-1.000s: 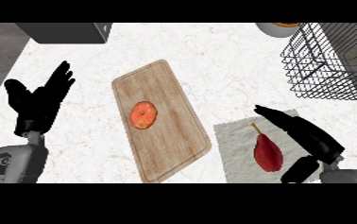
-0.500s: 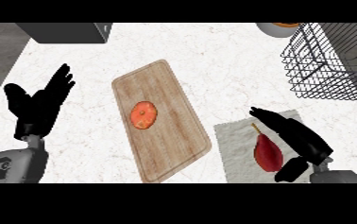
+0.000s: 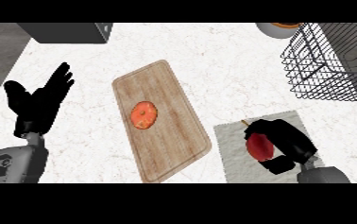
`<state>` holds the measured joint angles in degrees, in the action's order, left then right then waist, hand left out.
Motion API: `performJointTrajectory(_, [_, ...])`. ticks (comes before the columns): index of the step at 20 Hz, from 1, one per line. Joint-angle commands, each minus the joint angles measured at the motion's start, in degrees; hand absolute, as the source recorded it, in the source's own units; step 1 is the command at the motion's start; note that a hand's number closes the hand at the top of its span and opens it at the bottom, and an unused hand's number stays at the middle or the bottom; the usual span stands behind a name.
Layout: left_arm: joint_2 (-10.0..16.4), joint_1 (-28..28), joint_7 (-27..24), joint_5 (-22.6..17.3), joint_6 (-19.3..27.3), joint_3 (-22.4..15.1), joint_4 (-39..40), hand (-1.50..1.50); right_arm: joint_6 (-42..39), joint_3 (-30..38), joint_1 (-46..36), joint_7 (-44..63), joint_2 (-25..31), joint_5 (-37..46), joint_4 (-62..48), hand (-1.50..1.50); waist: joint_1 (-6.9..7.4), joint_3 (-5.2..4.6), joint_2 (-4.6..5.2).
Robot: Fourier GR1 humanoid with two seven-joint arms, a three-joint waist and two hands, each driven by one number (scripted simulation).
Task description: Pick the pear from the placemat and place it in the basket
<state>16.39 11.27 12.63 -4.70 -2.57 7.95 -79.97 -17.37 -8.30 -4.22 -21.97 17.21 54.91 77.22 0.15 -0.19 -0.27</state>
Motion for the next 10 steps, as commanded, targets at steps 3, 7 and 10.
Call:
performJointTrajectory(3, [1.2,2.9,3.6,-0.4,-0.6,2.0,0.2,0.0,0.0,-2.4,6.2,1.0,-0.2,2.7,6.0,1.5,-0.49,0.18,0.19])
performJointTrajectory(7, [0.0,-0.6,4.0,0.5,0.8,0.7,-4.2,0.0,6.8,-8.0,23.8,3.5,-3.5,5.2,19.0,1.5,-1.55,0.17,-0.32])
performJointTrajectory(10, [0.5,-1.8,-1.2,0.4,-1.3,1.7,-0.4,0.0,6.5,-12.0,31.1,6.3,-2.6,8.0,28.0,1.5,-1.19,0.14,0.01])
